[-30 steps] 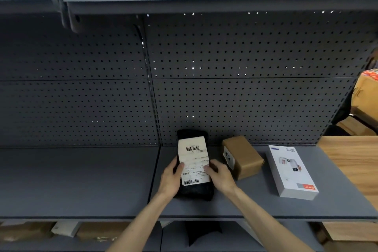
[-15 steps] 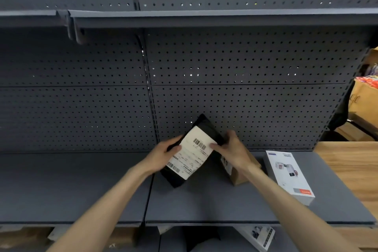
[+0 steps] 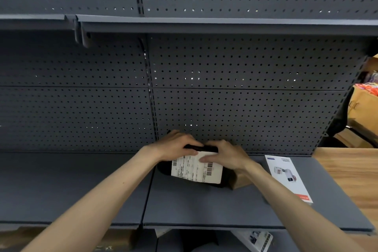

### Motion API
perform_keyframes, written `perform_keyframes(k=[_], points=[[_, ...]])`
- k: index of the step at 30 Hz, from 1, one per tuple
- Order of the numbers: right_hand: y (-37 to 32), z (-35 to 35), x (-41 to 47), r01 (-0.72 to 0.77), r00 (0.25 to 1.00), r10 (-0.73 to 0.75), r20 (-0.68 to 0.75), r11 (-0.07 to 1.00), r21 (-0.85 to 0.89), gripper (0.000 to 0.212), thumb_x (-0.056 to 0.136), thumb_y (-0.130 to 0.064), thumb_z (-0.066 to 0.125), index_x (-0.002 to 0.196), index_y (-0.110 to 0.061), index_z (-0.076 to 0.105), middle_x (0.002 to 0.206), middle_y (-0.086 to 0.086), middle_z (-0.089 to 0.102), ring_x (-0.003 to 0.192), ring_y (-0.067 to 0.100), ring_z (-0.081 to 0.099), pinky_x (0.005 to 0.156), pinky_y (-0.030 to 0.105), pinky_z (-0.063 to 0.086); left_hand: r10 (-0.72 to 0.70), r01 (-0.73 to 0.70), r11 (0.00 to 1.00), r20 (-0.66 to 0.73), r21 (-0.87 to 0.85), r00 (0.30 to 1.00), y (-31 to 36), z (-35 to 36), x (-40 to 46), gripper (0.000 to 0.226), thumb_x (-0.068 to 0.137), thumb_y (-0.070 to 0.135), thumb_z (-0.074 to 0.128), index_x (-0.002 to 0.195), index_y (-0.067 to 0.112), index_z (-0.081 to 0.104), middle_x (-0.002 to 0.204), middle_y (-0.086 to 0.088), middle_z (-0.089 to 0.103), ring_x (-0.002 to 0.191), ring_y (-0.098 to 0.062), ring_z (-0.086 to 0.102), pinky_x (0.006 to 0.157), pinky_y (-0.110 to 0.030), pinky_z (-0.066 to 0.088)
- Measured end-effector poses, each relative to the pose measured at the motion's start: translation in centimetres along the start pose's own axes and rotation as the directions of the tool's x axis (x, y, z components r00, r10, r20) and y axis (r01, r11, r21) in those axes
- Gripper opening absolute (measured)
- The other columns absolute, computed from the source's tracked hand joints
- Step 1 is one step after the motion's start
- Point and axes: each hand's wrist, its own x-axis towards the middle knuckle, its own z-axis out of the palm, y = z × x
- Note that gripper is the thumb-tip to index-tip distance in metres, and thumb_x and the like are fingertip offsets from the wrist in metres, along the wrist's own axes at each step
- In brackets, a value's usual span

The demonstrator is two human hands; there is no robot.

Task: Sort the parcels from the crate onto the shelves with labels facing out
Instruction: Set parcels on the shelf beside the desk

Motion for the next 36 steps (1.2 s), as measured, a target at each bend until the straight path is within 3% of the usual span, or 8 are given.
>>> perform_keyframes(k=[3, 8, 12, 15, 21, 23, 26, 36], points=[[0.6, 0.5, 0.0, -0.01, 1.0, 0.012, -0.019, 0.996, 0.087, 0.046, 0.087, -0.035, 0.073, 0.13, -0.022, 0.061, 0.112, -0.012, 0.064, 0.074, -0.018, 0.048, 0.06, -0.004, 0.034, -0.043, 0.026, 0.992, -0.139, -0.123, 0.989, -0.8, 0.5, -0.2, 0.046, 0.094, 0.052, 0.061, 0.137, 0.037, 0.059, 0.135, 0.013, 0.059, 0.125, -0.009, 0.052, 0.117, -0.044, 0.029], [1.9, 0.9, -0.1, -0.055, 0.997, 0.068, -0.044, 0.967, 0.25, 0.038, 0.089, -0.028, 0.072, 0.123, -0.016, 0.064, 0.098, -0.008, 0.065, 0.059, -0.026, 0.052, 0.055, -0.002, 0.036, -0.212, 0.062, 0.917, -0.348, -0.395, 0.913, -1.6, 1.5, -1.4, 0.063, 0.086, 0.044, 0.075, 0.143, 0.033, 0.052, 0.147, 0.009, 0.048, 0.134, -0.007, 0.043, 0.116, -0.043, 0.037], [2.8, 1.2, -0.4, -0.086, 0.988, 0.132, -0.078, 0.9, 0.427, 0.033, 0.089, -0.024, 0.072, 0.118, -0.01, 0.064, 0.092, -0.007, 0.068, 0.06, -0.02, 0.058, 0.053, 0.001, 0.039, -0.445, 0.072, 0.682, -0.334, -0.728, 0.831, -1.0, 3.1, -2.4, 0.087, 0.082, 0.039, 0.08, 0.154, 0.038, 0.031, 0.148, 0.017, 0.04, 0.135, -0.002, 0.039, 0.112, -0.027, 0.034], [3.1, 1.9, -0.2, -0.108, 0.979, 0.182, -0.094, 0.851, 0.514, 0.03, 0.089, -0.025, 0.072, 0.115, -0.011, 0.065, 0.095, -0.003, 0.071, 0.064, -0.015, 0.063, 0.056, 0.003, 0.043, -0.569, 0.072, 0.553, -0.313, -0.83, 0.76, -0.2, 5.2, -2.4, 0.093, 0.081, 0.037, 0.082, 0.157, 0.028, 0.028, 0.144, 0.017, 0.044, 0.131, -0.001, 0.041, 0.103, -0.018, 0.034], [4.7, 5.4, 0.7, -0.131, 0.937, 0.333, -0.108, 0.619, 0.775, 0.038, 0.084, -0.03, 0.076, 0.114, -0.009, 0.067, 0.098, 0.003, 0.077, 0.088, 0.014, 0.074, 0.075, 0.026, 0.058, -0.776, 0.034, 0.323, -0.244, -0.946, 0.581, 1.5, 8.4, -1.9, 0.094, 0.083, 0.041, 0.079, 0.158, 0.025, 0.024, 0.156, 0.007, 0.038, 0.142, -0.012, 0.037, 0.119, -0.035, 0.033], [4.6, 6.2, 0.9, -0.108, 0.919, 0.38, -0.11, 0.509, 0.854, 0.036, 0.085, -0.032, 0.075, 0.113, -0.011, 0.067, 0.099, 0.002, 0.077, 0.093, 0.017, 0.073, 0.087, 0.034, 0.057, -0.762, 0.031, 0.271, -0.195, -0.962, 0.618, 2.4, 9.1, -1.9, 0.071, 0.09, 0.038, 0.072, 0.151, 0.021, 0.04, 0.149, 0.006, 0.047, 0.138, -0.009, 0.044, 0.113, -0.028, 0.038], [4.1, 7.2, 1.1, -0.05, 0.909, 0.397, -0.124, 0.401, 0.915, 0.035, 0.088, -0.03, 0.073, 0.116, -0.011, 0.064, 0.104, 0.004, 0.076, 0.098, 0.018, 0.072, 0.092, 0.037, 0.056, -0.647, -0.054, 0.3, -0.245, -0.953, 0.722, 3.8, 9.9, -1.8, 0.025, 0.1, 0.018, 0.061, 0.125, 0.021, 0.063, 0.125, 0.002, 0.07, 0.109, 0.003, 0.065, 0.088, -0.01, 0.048], [4.2, 8.8, 1.9, -0.009, 0.918, 0.35, -0.185, 0.486, 0.874, 0.034, 0.095, -0.036, 0.063, 0.123, -0.018, 0.062, 0.111, -0.004, 0.074, 0.105, 0.011, 0.069, 0.098, 0.036, 0.052, -0.617, -0.098, 0.344, -0.303, -0.934, 0.727, 3.0, 10.1, -2.1, 0.028, 0.102, 0.017, 0.056, 0.129, 0.02, 0.064, 0.115, 0.014, 0.074, 0.111, -0.003, 0.067, 0.089, -0.012, 0.049]])
